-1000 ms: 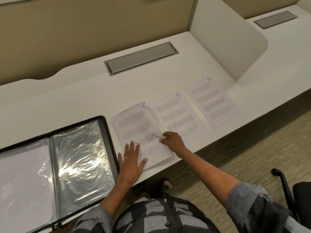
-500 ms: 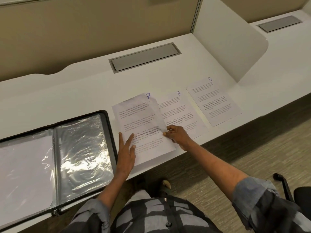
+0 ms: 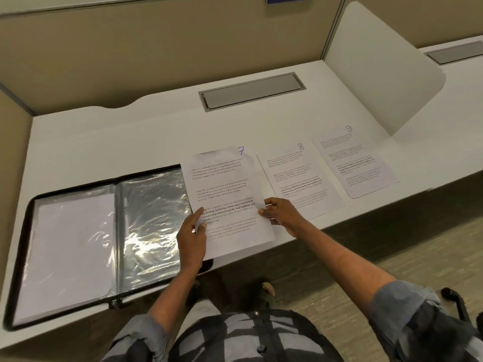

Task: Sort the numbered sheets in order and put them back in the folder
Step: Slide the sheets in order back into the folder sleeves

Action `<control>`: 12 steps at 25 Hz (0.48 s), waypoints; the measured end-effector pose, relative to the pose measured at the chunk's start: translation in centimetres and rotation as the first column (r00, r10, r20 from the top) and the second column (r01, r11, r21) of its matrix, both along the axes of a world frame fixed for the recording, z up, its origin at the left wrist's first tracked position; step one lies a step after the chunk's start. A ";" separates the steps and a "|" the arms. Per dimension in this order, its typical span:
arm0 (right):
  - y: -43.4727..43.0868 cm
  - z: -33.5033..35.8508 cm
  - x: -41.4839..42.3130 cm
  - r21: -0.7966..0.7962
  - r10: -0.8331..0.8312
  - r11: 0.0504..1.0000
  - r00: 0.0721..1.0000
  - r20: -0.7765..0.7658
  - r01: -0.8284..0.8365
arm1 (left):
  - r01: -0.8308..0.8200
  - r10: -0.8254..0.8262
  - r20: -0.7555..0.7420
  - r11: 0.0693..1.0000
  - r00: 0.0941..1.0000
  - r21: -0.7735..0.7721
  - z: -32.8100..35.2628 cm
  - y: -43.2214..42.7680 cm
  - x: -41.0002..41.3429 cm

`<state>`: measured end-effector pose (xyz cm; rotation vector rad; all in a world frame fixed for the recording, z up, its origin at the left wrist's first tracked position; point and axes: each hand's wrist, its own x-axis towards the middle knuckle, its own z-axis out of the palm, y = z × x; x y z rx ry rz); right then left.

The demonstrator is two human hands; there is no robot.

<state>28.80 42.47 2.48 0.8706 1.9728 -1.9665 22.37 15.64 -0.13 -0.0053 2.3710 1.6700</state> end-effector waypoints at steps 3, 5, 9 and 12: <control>-3.0 0.1 -1.2 0.004 0.016 1.000 1.000 -0.012 -0.016 | -0.047 0.042 0.068 0.997 0.997 0.065 0.5 -3.2 -1.3; -5.2 0.2 -2.1 0.010 0.020 1.000 1.000 -0.017 -0.020 | -0.061 0.046 0.113 0.989 0.993 0.133 0.9 -5.7 -2.5; -10.3 0.6 -4.1 -0.001 -0.008 1.000 1.000 -0.004 0.008 | -0.024 -0.005 0.147 0.980 0.989 0.196 1.8 -11.1 -5.5; -14.1 1.0 -5.9 -0.008 -0.025 1.000 1.000 -0.002 0.025 | 0.038 -0.070 0.146 0.977 0.987 0.212 2.1 -14.7 -7.6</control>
